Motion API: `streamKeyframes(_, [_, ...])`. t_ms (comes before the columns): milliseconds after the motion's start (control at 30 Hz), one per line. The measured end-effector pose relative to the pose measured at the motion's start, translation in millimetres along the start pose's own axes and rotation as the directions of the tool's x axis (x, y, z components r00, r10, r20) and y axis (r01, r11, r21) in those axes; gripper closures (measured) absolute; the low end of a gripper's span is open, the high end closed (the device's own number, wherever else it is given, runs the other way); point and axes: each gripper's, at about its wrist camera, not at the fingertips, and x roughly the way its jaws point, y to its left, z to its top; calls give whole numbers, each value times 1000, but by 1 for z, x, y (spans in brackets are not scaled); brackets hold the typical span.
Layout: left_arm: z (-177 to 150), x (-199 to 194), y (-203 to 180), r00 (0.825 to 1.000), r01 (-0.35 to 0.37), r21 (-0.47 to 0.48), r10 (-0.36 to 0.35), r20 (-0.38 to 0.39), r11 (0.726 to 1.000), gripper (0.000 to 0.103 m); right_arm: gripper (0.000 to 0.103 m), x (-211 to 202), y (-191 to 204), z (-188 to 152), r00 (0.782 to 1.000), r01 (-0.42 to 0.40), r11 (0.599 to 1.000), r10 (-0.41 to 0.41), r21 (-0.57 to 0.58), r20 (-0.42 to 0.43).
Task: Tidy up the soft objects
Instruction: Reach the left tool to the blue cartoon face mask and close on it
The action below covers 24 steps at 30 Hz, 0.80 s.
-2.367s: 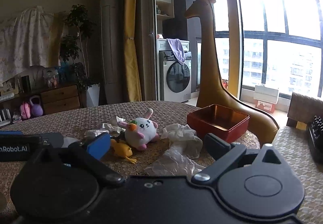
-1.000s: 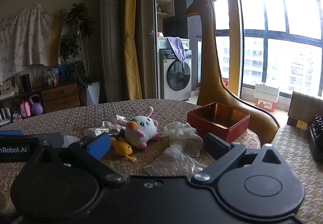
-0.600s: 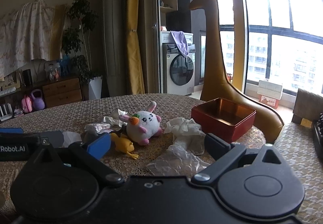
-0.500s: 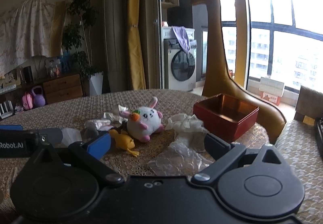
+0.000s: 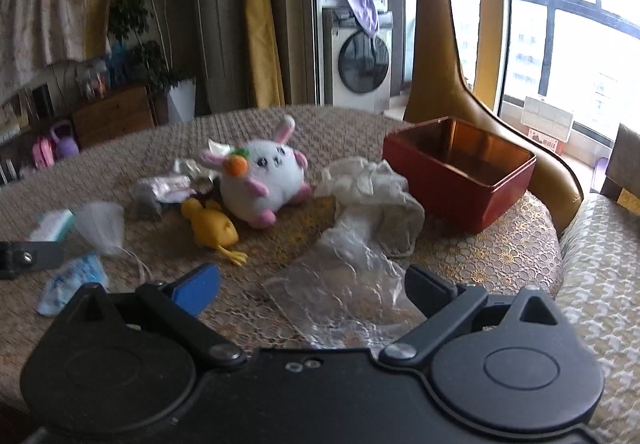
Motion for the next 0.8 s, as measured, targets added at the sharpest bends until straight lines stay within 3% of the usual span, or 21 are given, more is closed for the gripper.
streamKeyframes(333, [4,58,30,987,-102,-72,93,-130,992,0,4,57,-15,7,993,13,999,-16,-32,-117])
streamKeyframes(800, [-3,93,52,972,-154,-121,128,-196,981,0,3,111,-32,4,978,38,998,-47,-49,-201])
